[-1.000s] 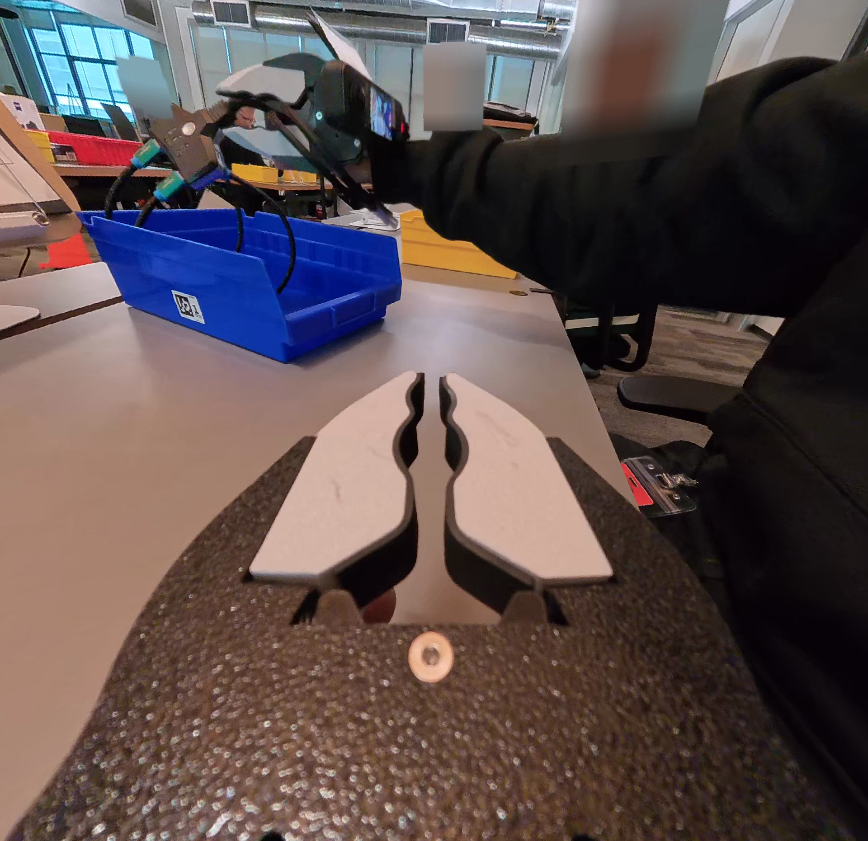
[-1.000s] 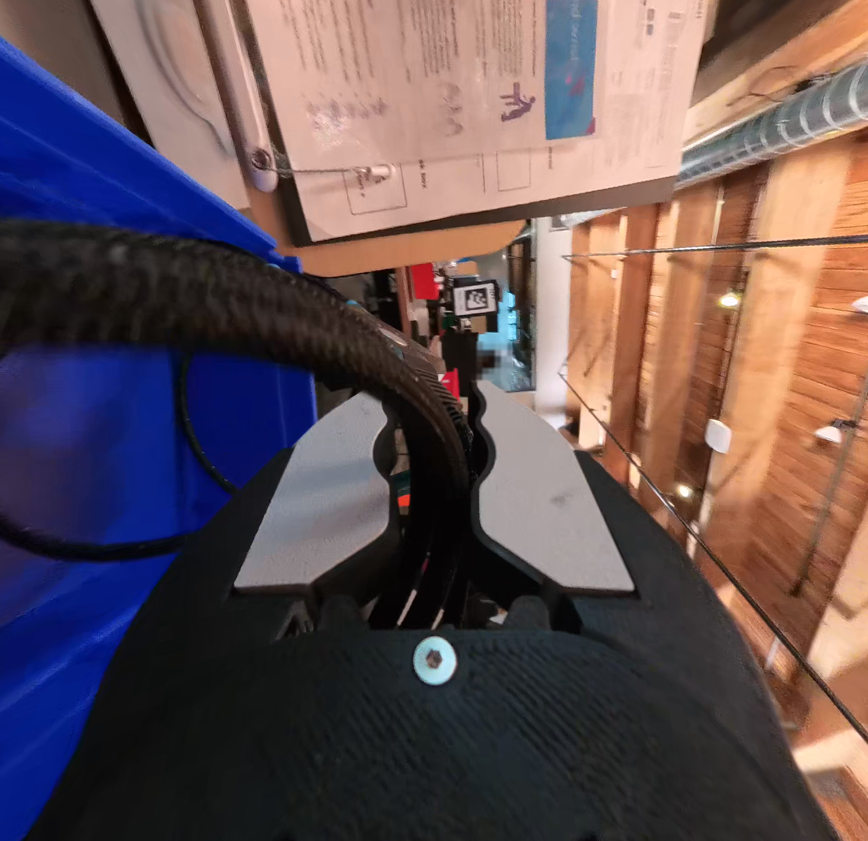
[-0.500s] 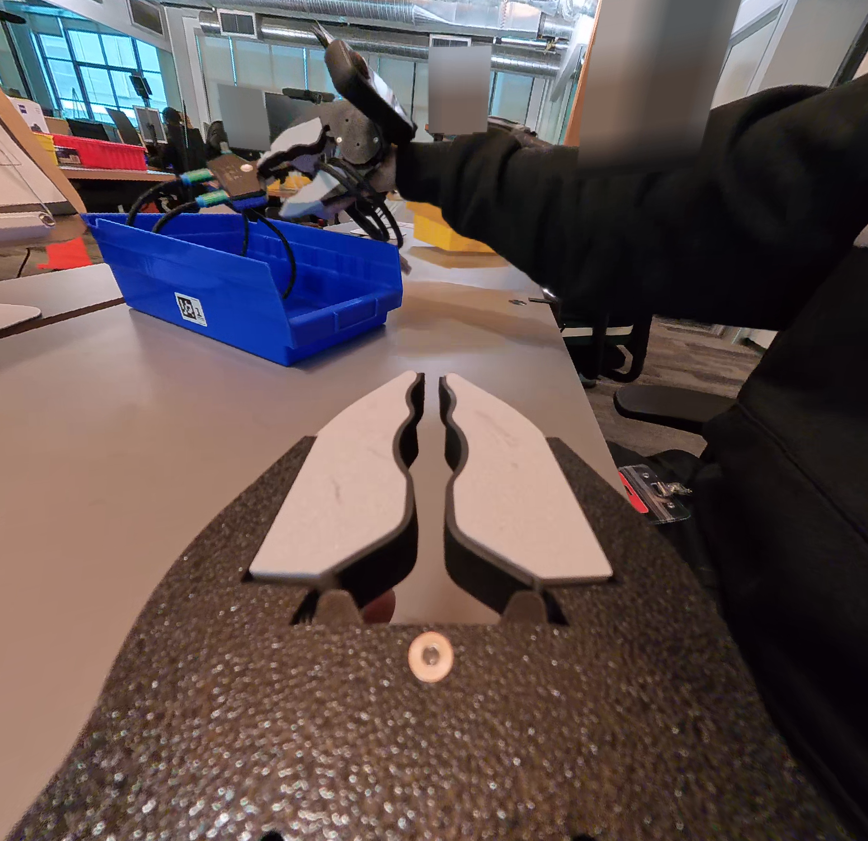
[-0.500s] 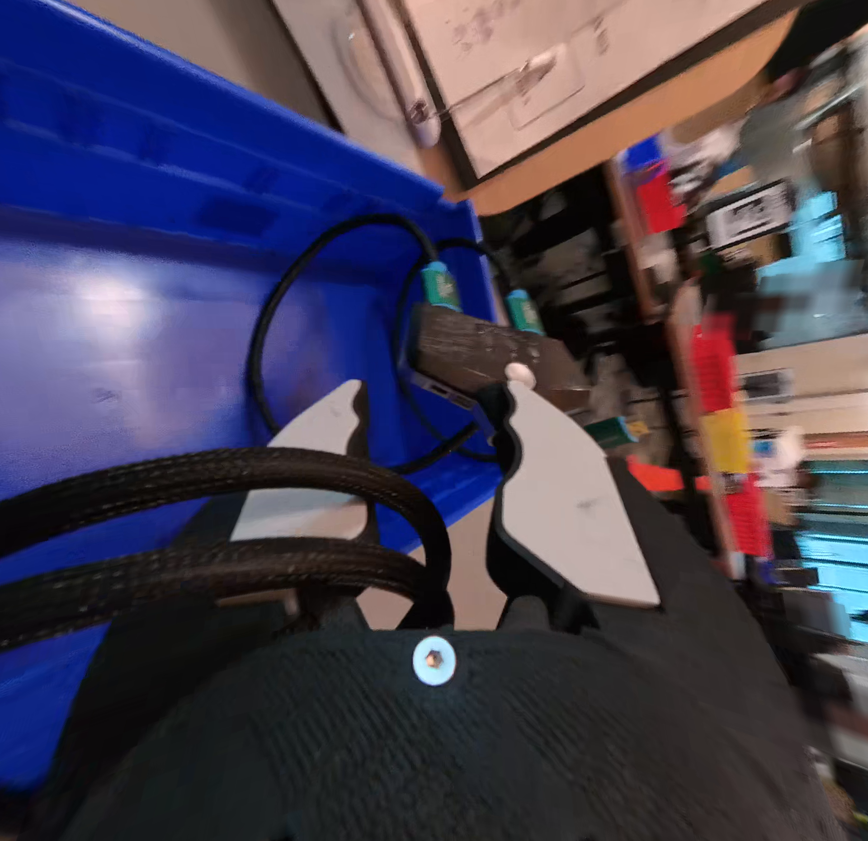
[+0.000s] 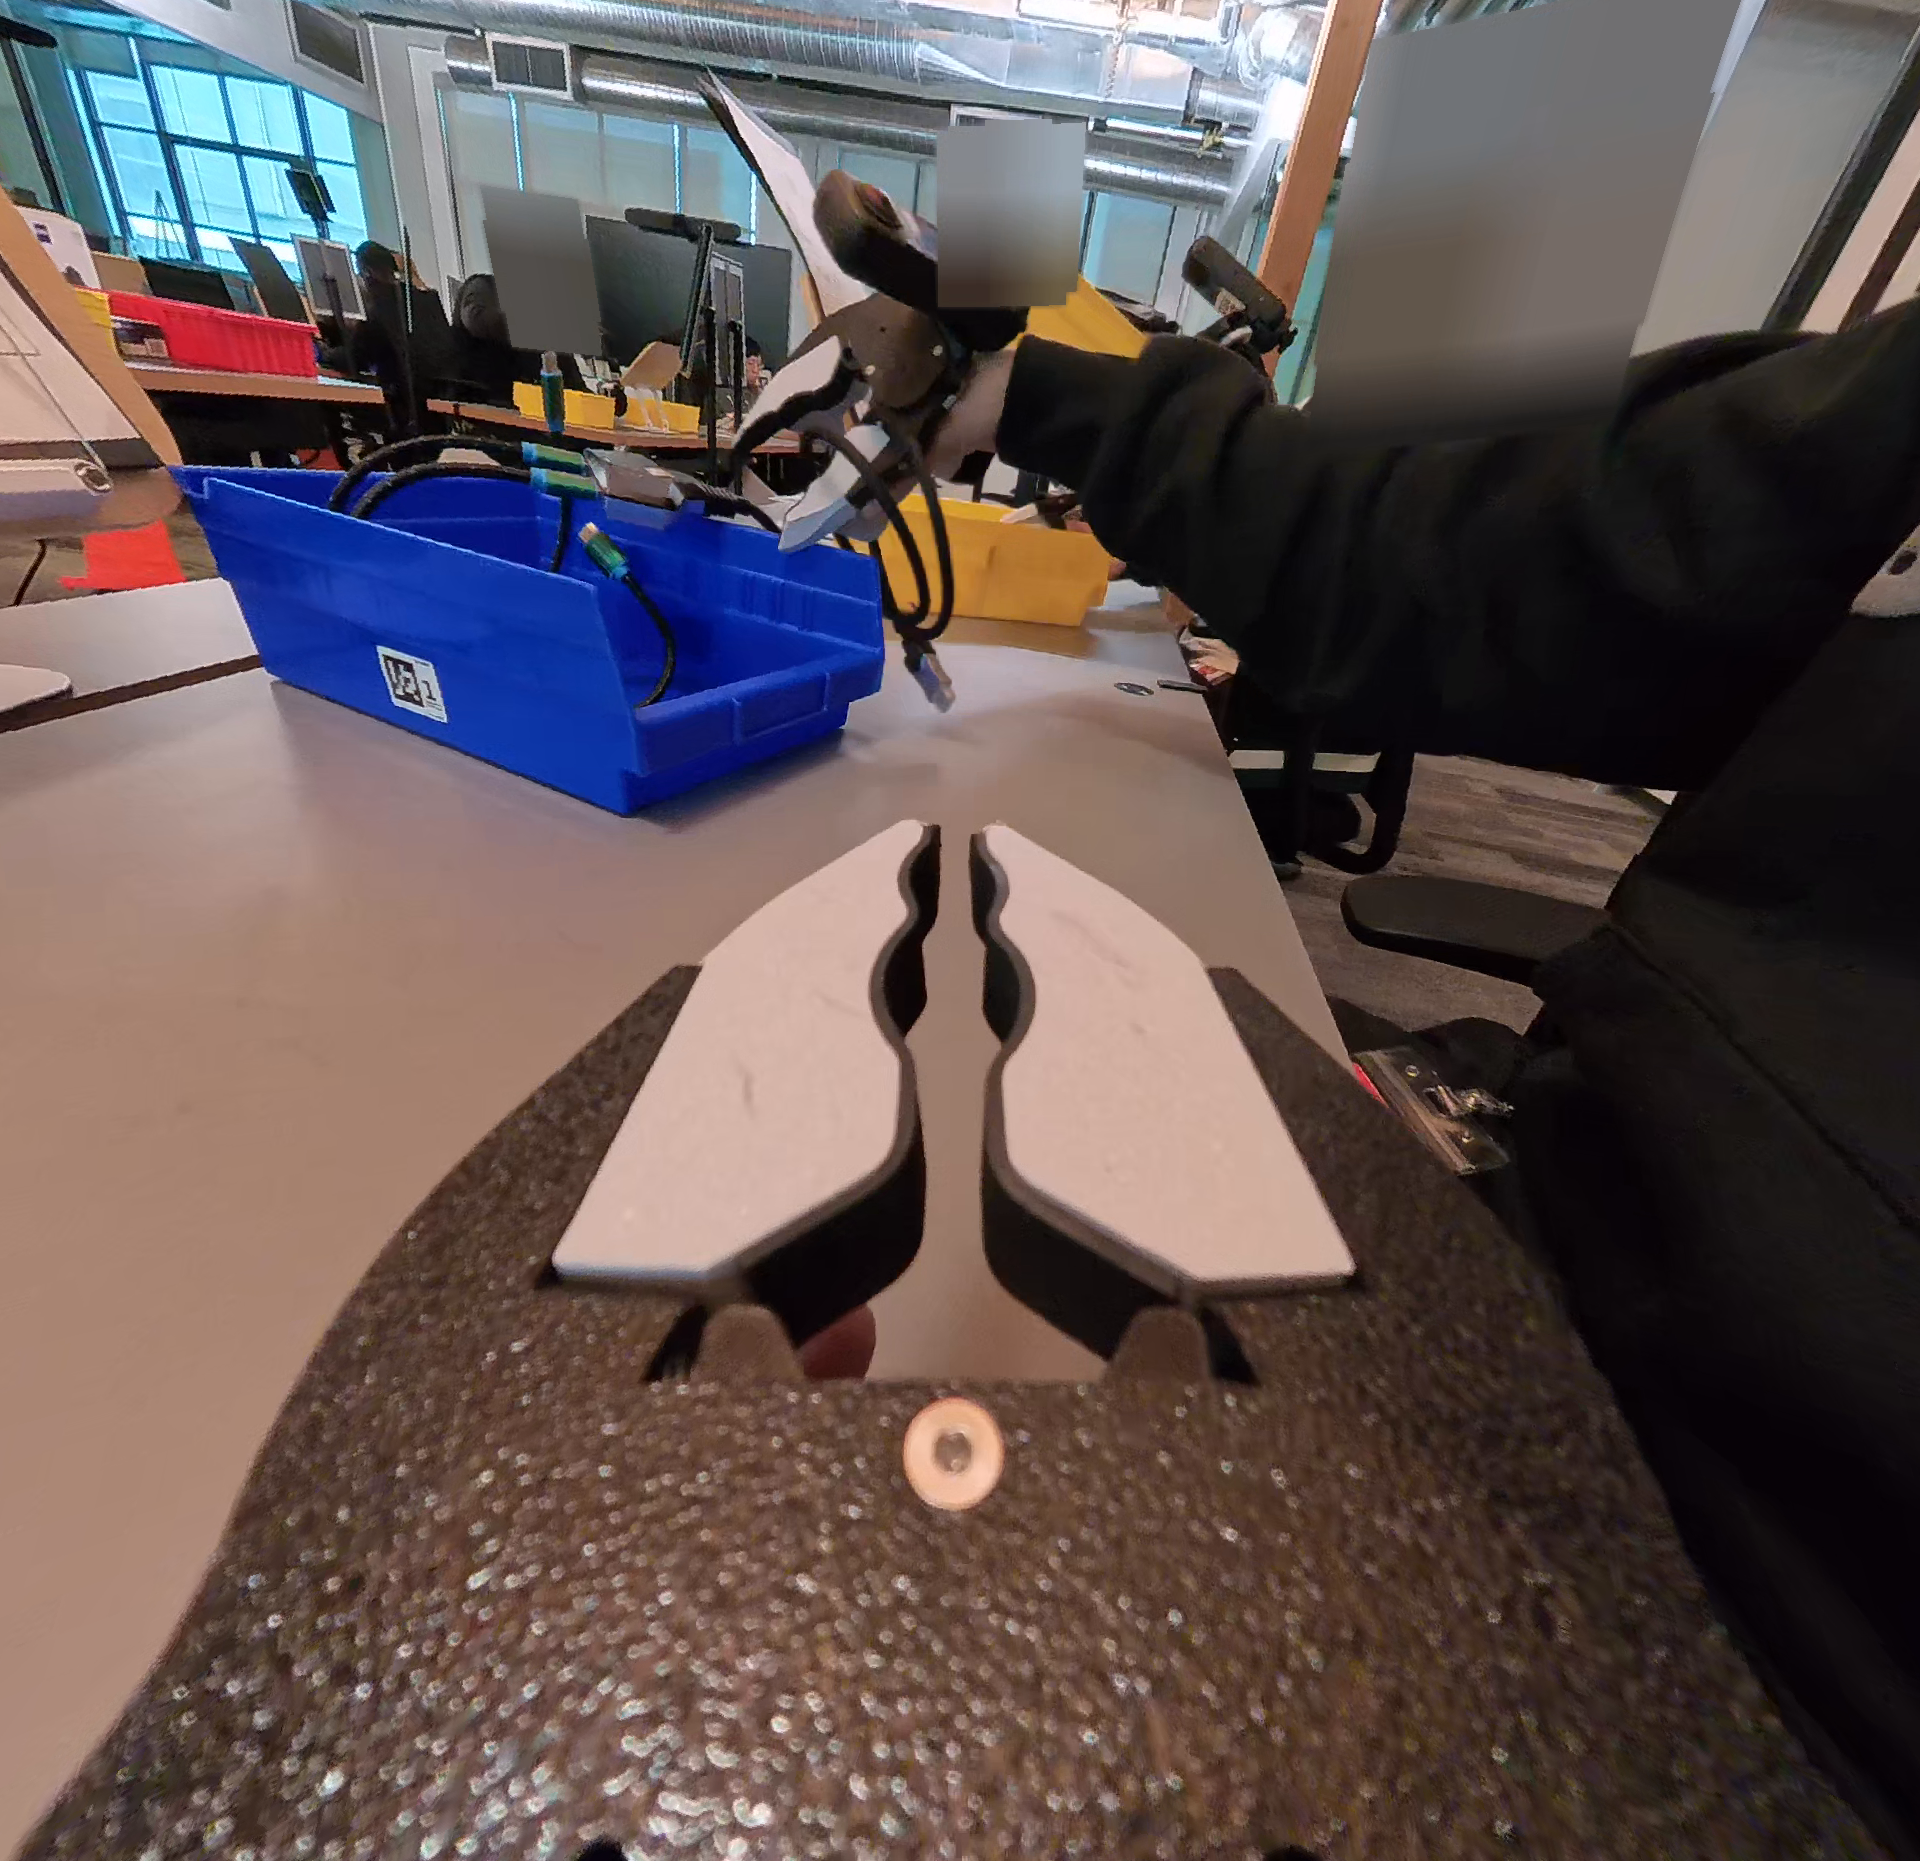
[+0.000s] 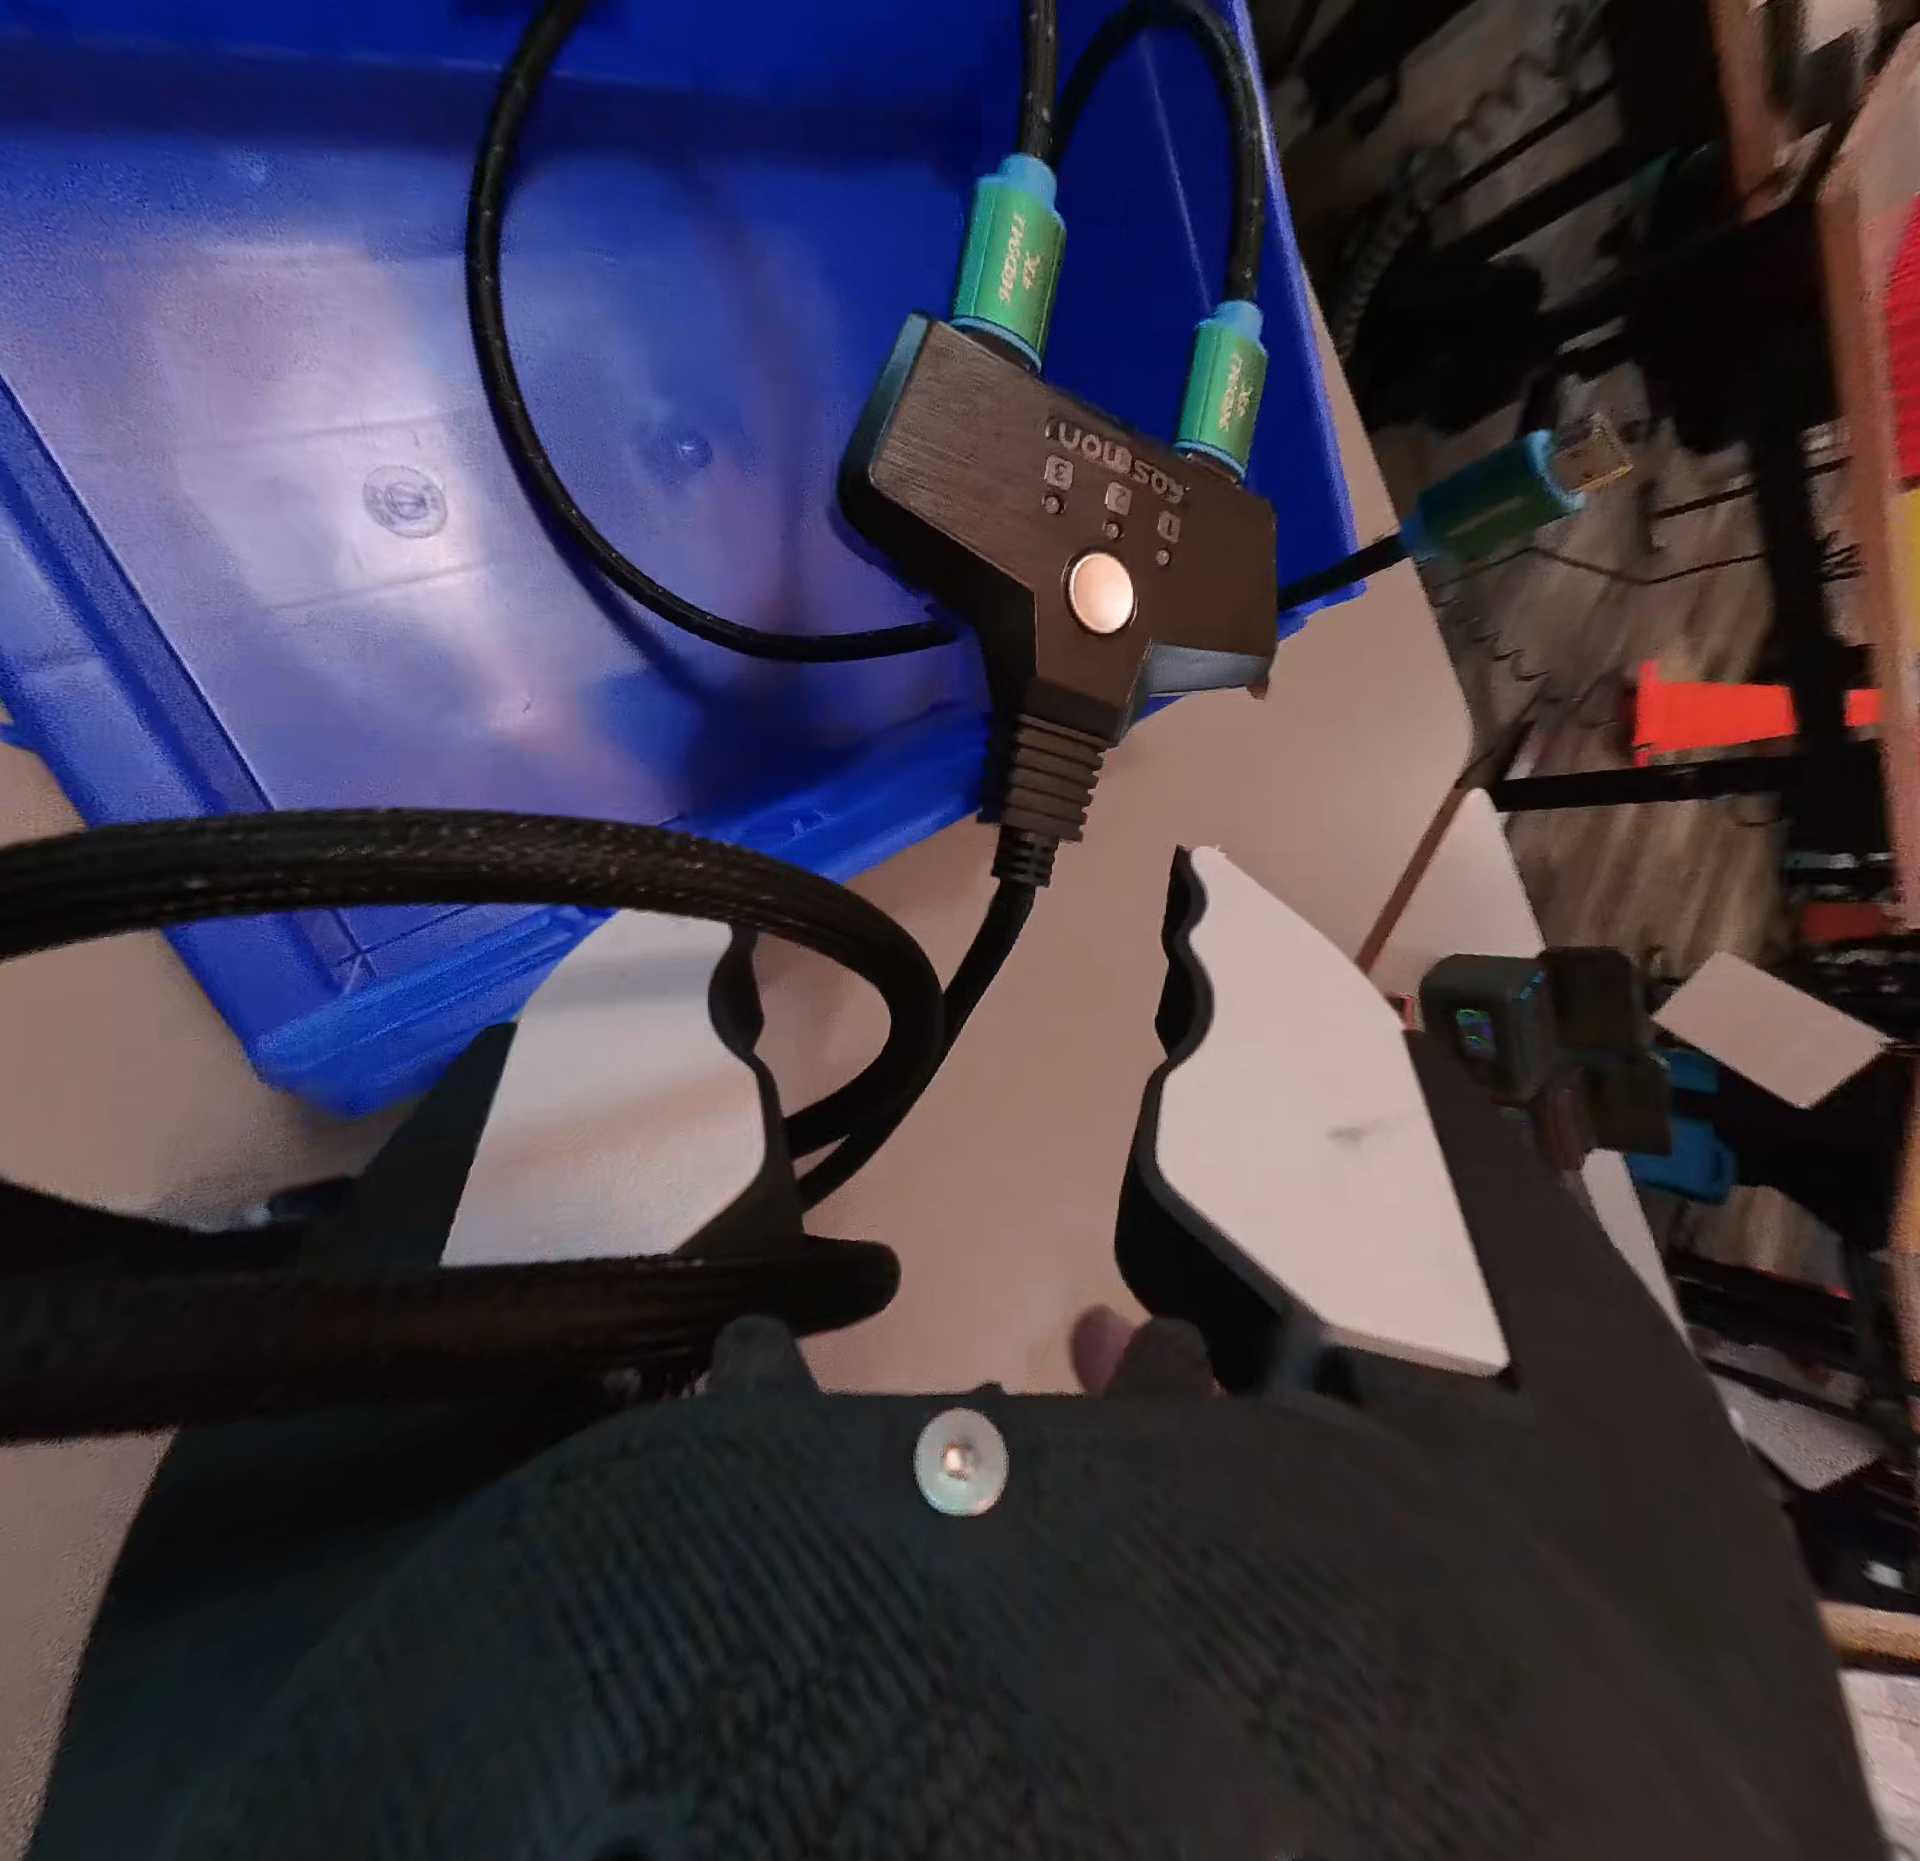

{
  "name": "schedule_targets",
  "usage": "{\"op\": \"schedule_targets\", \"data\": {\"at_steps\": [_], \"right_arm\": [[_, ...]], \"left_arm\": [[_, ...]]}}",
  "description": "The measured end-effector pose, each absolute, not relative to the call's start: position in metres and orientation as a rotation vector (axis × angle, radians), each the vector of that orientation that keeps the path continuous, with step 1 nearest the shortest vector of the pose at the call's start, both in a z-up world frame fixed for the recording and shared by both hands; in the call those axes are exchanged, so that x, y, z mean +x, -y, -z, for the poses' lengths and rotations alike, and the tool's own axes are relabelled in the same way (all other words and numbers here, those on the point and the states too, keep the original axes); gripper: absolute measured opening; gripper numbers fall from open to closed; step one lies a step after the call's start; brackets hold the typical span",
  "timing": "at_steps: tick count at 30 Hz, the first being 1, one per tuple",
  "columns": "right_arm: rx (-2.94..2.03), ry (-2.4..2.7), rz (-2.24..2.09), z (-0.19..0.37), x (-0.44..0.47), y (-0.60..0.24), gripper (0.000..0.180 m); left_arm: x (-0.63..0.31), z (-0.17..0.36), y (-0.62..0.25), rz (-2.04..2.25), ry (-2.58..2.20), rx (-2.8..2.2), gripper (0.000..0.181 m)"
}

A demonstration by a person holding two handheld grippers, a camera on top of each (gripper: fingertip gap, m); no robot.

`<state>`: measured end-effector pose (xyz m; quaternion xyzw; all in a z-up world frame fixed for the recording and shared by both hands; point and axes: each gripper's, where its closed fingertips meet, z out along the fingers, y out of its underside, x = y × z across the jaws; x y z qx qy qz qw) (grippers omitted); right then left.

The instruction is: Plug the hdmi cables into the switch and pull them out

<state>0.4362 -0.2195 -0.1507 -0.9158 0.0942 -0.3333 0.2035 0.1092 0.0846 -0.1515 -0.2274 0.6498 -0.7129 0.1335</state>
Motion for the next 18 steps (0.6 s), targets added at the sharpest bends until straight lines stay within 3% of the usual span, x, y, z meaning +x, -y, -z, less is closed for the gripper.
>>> {"op": "schedule_targets", "data": {"at_steps": [8,13,18], "right_arm": [[-2.652,0.066,0.915,0.149,0.405,0.21,0.048],[-2.729,0.094,0.972,0.13,0.406,0.213,0.065],[-2.851,0.426,0.773,0.127,0.384,0.202,0.046]], "left_arm": [[0.107,0.153,-0.081,2.042,-1.911,-0.632,0.005],[0.107,0.153,-0.082,2.056,-1.908,-0.64,0.005],[0.108,0.149,-0.087,2.101,-1.868,-0.661,0.005]]}}
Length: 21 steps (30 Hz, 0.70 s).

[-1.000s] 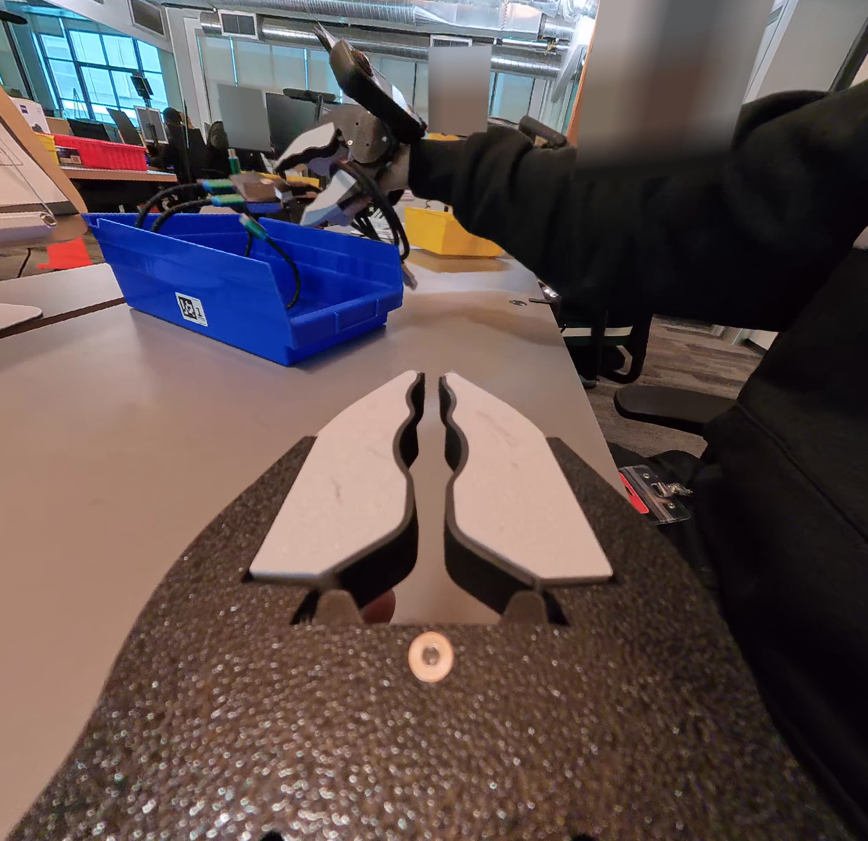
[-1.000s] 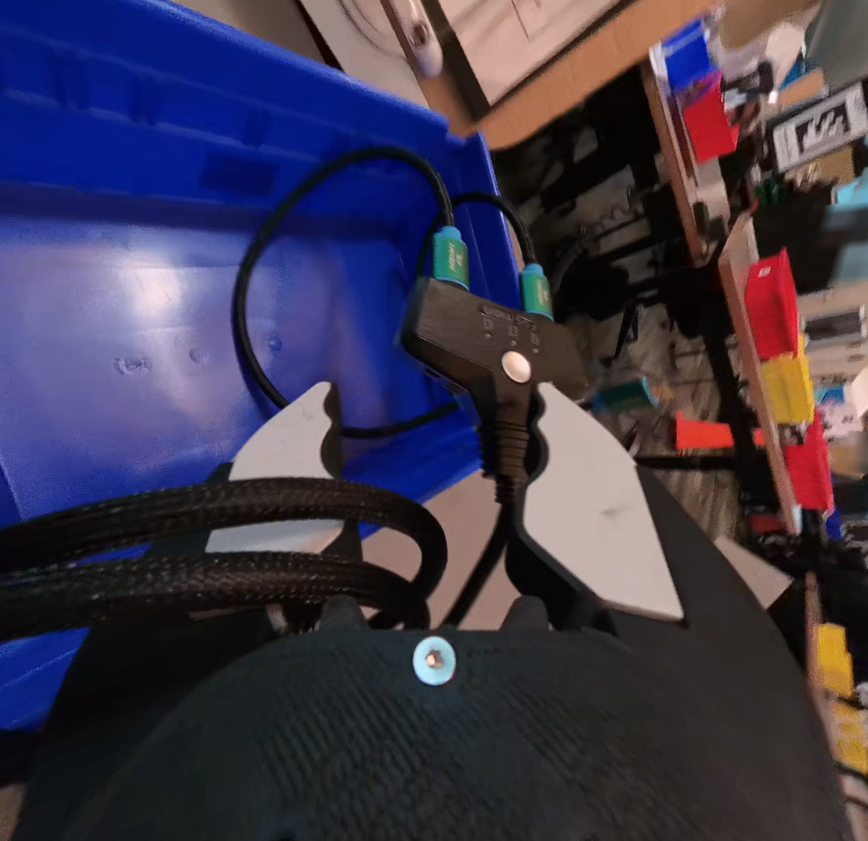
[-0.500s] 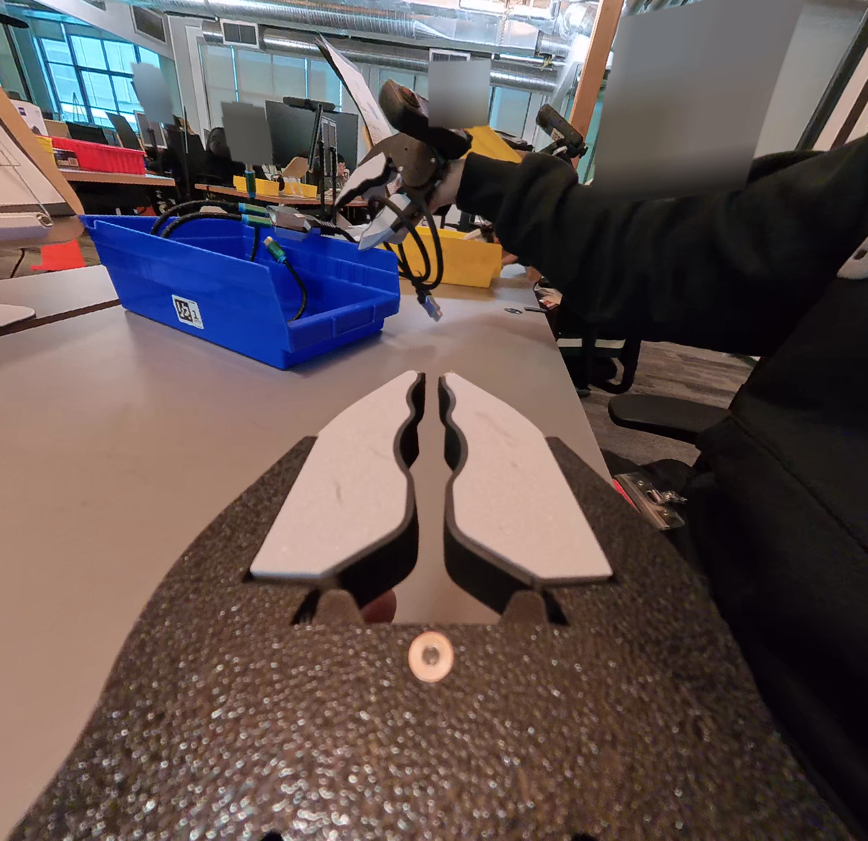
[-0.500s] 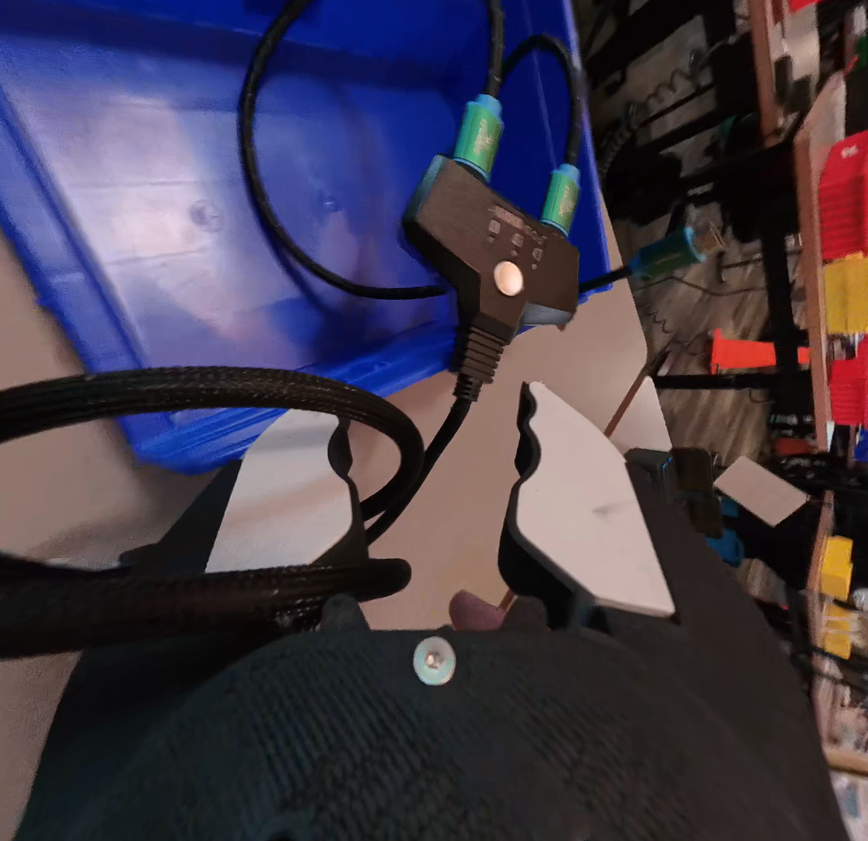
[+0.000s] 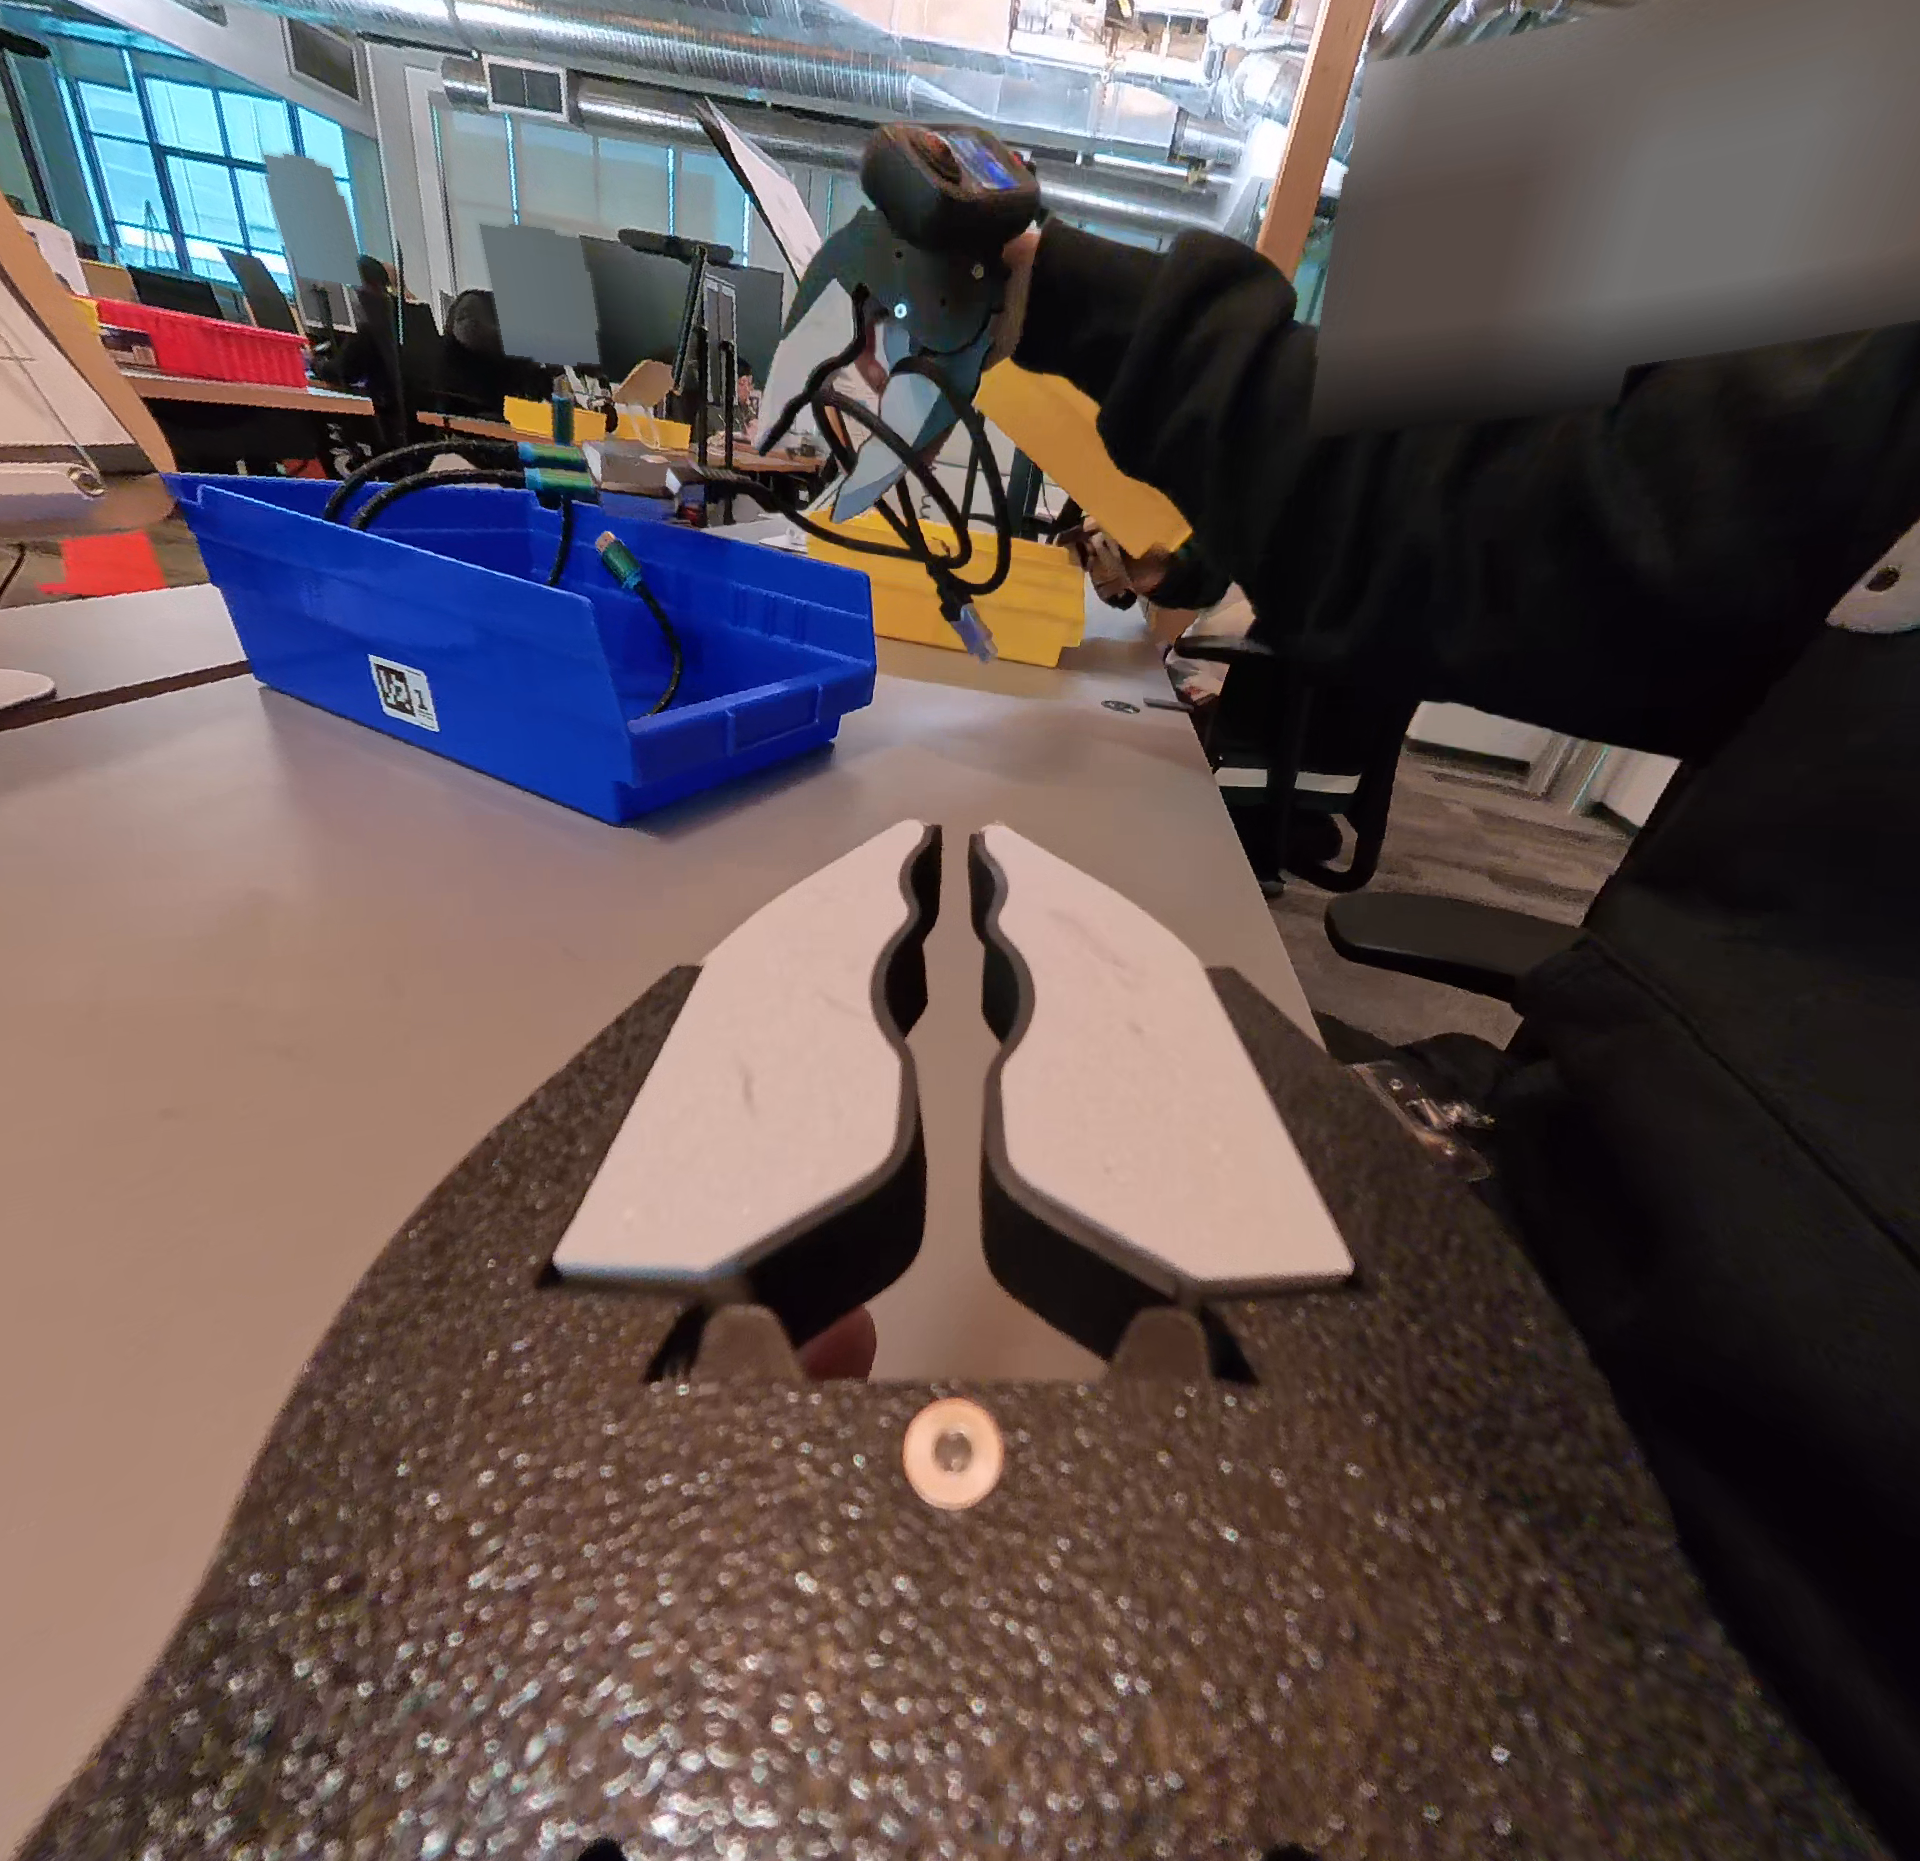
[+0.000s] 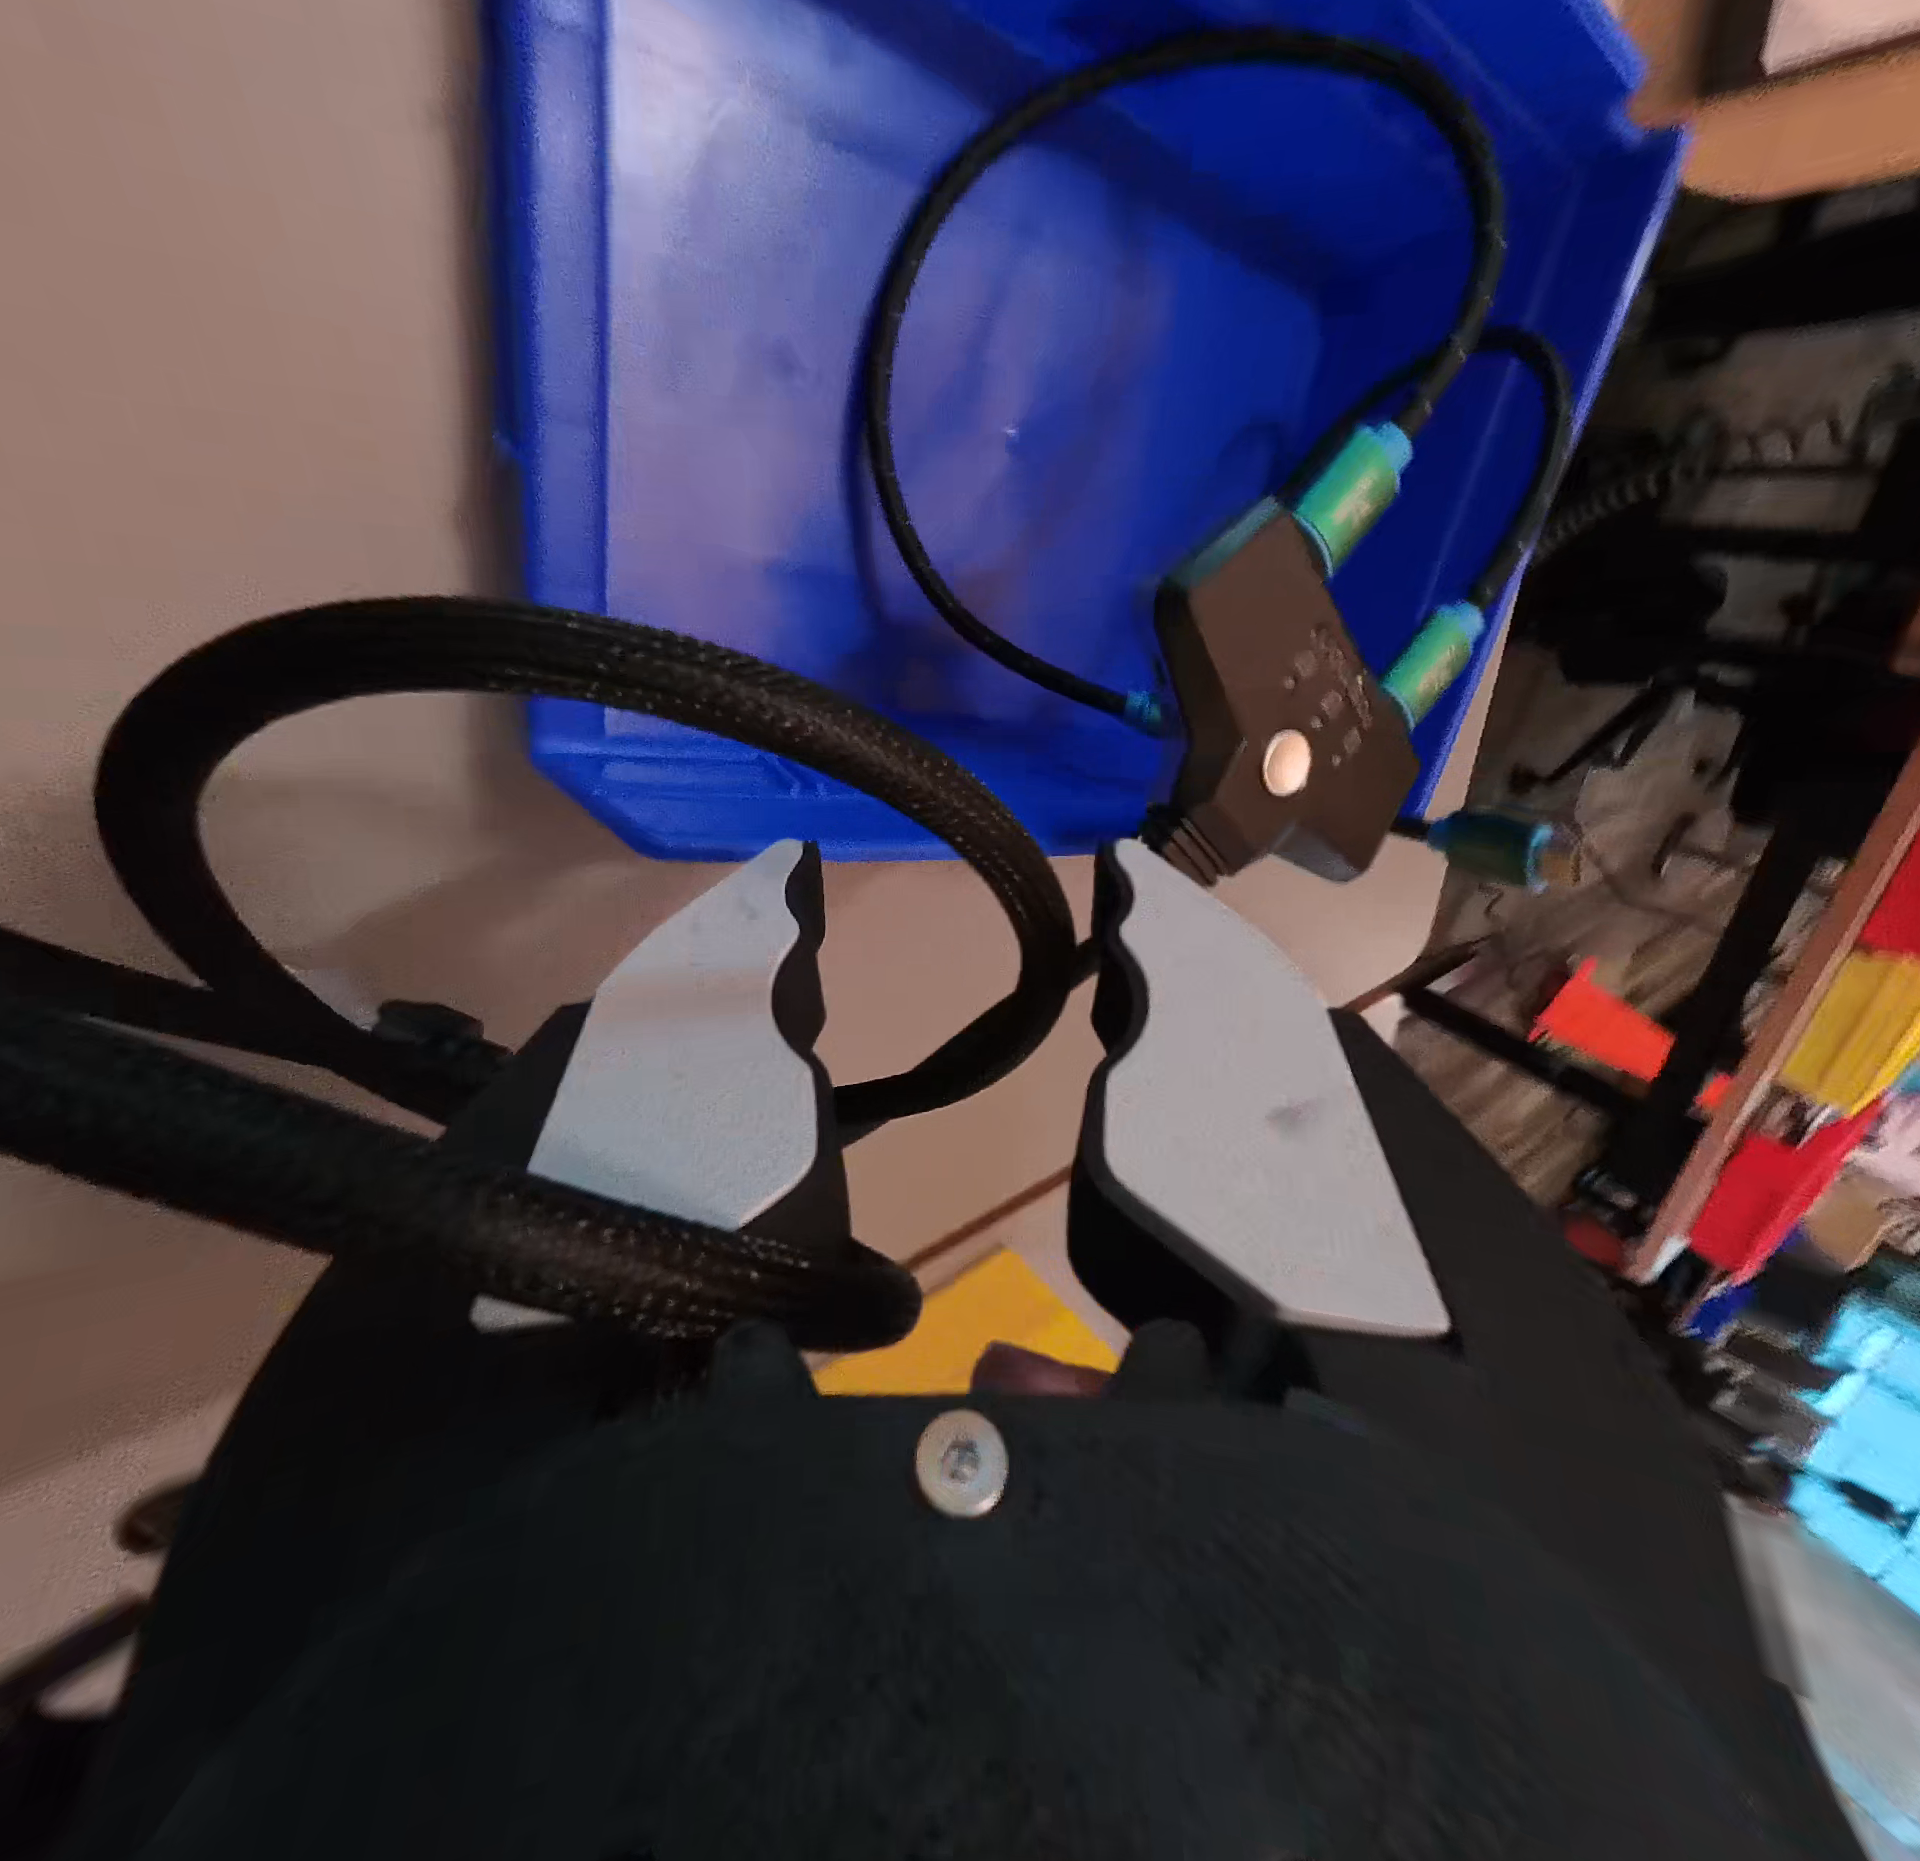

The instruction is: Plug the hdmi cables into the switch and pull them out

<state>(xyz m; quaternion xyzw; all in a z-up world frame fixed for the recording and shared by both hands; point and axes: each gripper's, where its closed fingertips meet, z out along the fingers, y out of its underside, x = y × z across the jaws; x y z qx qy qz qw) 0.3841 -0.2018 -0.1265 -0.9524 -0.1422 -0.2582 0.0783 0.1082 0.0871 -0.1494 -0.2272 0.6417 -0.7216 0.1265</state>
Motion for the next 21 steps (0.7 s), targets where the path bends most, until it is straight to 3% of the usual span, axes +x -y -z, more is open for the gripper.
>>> {"op": "schedule_targets", "data": {"at_steps": [4,6,10,14,18,21], "right_arm": [[-3.02,0.658,0.668,0.123,0.38,0.199,0.035],[-3.093,0.651,0.618,0.116,0.383,0.193,0.005],[-3.186,0.396,0.512,0.104,0.389,0.166,0.004],[-3.253,0.023,0.836,0.09,0.436,0.155,0.004],[-3.094,-0.278,1.459,0.074,0.496,0.151,0.005],[-2.948,-0.389,1.55,0.092,0.512,0.133,0.006]], "left_arm": [[0.107,0.149,-0.087,2.124,-1.871,-0.668,0.005],[0.106,0.15,-0.085,2.12,-1.882,-0.657,0.005],[0.104,0.151,-0.082,2.122,-1.912,-0.634,0.005],[0.102,0.15,-0.081,2.132,-1.92,-0.624,0.005],[0.101,0.148,-0.082,2.161,-1.905,-0.623,0.005],[0.101,0.146,-0.085,2.192,-1.877,-0.621,0.005]]}}
